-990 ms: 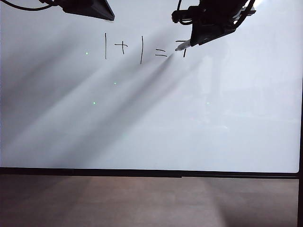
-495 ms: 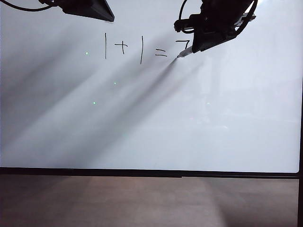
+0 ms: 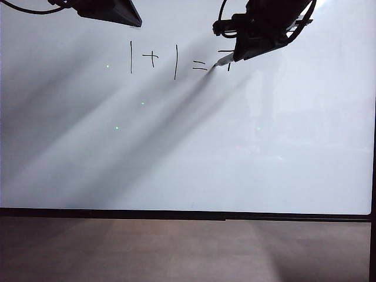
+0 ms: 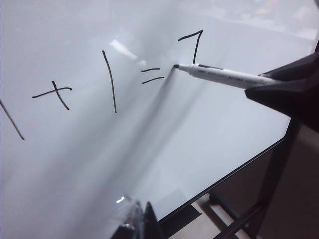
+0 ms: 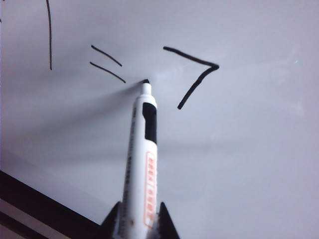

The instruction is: Reach to the right to find the marker pen, pick it up, and write the answer to the math problem on the whiteboard.

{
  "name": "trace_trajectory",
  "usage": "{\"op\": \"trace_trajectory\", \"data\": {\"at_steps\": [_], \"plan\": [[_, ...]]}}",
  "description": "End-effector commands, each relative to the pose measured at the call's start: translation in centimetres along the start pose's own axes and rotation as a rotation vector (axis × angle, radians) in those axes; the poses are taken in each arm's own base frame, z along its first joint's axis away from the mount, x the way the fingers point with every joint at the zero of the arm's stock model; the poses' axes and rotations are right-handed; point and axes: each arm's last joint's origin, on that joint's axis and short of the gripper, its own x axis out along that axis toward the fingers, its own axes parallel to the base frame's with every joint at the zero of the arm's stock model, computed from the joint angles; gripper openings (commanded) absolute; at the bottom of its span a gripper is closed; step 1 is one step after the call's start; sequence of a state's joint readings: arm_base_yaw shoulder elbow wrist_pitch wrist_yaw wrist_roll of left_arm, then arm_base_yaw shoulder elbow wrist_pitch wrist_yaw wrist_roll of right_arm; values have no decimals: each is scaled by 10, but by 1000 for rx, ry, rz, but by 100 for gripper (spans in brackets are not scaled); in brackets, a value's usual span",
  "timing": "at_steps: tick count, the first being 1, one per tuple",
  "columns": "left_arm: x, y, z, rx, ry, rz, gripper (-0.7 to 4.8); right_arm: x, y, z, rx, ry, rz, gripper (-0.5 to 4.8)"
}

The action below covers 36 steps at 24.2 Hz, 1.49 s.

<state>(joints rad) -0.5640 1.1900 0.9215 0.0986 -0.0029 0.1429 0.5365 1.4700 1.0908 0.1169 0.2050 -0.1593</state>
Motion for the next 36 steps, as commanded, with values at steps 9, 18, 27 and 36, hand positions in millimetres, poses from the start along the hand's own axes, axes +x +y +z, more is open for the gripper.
{"op": "trace_trajectory", "data": {"at_steps": [9, 18, 27, 36], "plan": [[-1, 0, 0, 4, 2, -4, -5, 2, -13, 1, 10, -14, -45, -6], [-1, 0, 0, 4, 4, -4, -5, -2, -19, 3, 16, -13, -98, -6], [-1, 0, 0, 3, 3, -4, -5, -6, -21, 4, 10, 7, -116, -6], [-1, 0, 0, 3, 4, -4, -5, -6, -23, 3, 9, 20, -141, -6]]}}
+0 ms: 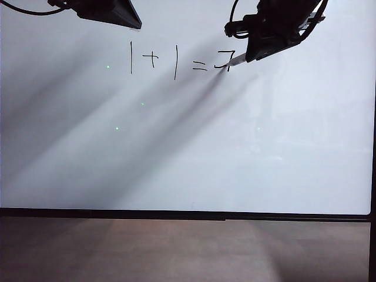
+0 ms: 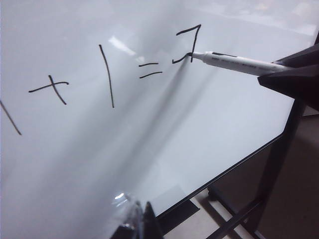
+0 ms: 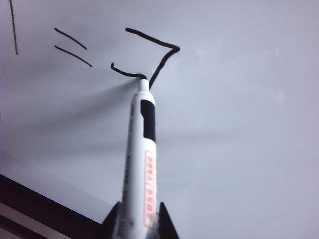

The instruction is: Reach to the right to find the marker pen, pick it up, and write the answer to the math problem on the whiteboard.

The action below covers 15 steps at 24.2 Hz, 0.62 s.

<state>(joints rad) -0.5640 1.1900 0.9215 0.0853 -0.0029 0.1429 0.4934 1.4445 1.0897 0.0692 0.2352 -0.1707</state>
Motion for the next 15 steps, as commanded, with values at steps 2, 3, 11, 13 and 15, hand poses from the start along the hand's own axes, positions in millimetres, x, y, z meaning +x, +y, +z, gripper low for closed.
{"op": "trace_trajectory", "data": {"at_steps": [2, 3, 11, 13, 15], "plan": [[-1, 0, 1, 3, -9, -3, -5, -1, -7, 3, 14, -5, -74, -6], [-1, 0, 1, 3, -9, -3, -5, -1, -7, 2, 13, 0, -72, -6], [-1, 0, 2, 3, -9, -3, -5, -9, -7, 7, 15, -20, -7, -6], [-1, 0, 2, 3, -9, -3, -5, -16, -8, 11, 20, -35, 41, -6], [-1, 0, 2, 3, -9, -3, -5, -23, -9, 15, 35, -48, 46, -6]]}}
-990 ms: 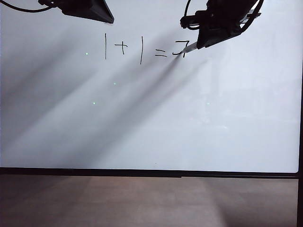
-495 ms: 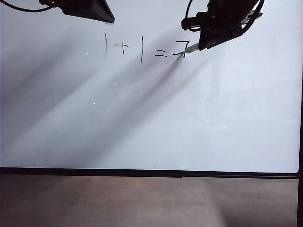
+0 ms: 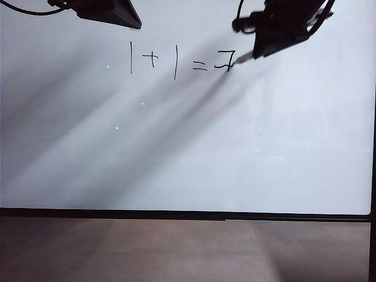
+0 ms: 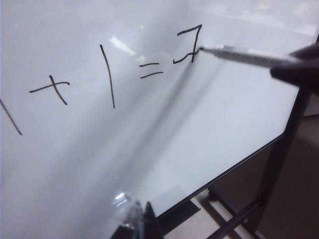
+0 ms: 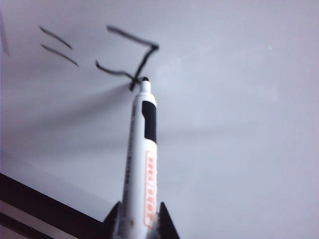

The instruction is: Reach to the right to find the marker pen, pick it up, and write the answer to the math problem on the whiteboard.

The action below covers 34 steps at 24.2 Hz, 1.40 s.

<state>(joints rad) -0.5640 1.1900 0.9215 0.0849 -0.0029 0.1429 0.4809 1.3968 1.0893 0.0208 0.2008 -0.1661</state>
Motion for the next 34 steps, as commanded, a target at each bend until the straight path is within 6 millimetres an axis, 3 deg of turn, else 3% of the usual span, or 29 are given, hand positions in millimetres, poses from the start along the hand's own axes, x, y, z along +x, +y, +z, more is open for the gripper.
{"op": "trace_trajectory", "data": {"at_steps": [1, 11, 34], "plan": [[-1, 0, 2, 3, -9, -3, -5, -13, -1, 11, 27, -51, 28, -6], [-1, 0, 1, 2, -7, -4, -5, -5, 12, 6, 13, -31, 75, -6], [-1, 0, 1, 2, -5, -4, -5, 8, 15, 4, 15, -69, 71, -6]]}}
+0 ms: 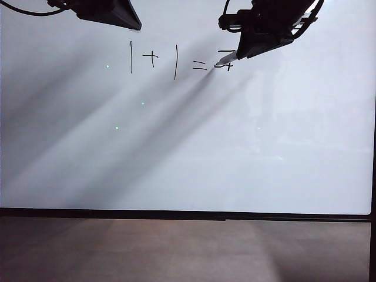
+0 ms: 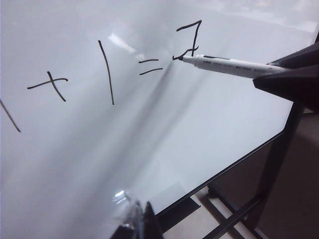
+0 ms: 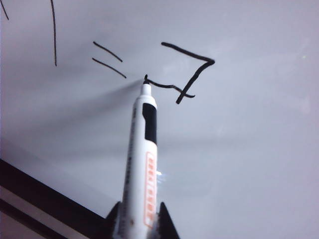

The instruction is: Reach to the right to find the marker pen, pick it up, and write the answer to the math problem on the whiteboard.

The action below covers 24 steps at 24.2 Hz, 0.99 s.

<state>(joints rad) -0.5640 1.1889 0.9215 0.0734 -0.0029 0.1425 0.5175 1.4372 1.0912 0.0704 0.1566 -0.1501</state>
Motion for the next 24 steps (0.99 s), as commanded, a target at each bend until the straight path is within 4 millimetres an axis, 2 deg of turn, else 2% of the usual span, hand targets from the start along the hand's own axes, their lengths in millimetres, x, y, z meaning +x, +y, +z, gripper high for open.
{"op": "trace_trajectory", "data": {"at_steps": [1, 24], "plan": [[-1, 0, 2, 3, -15, -3, -5, -1, -1, 6, 5, -47, -5, -6], [-1, 0, 0, 3, 3, -5, -5, 10, 0, -1, 2, -25, -9, -6]]}}
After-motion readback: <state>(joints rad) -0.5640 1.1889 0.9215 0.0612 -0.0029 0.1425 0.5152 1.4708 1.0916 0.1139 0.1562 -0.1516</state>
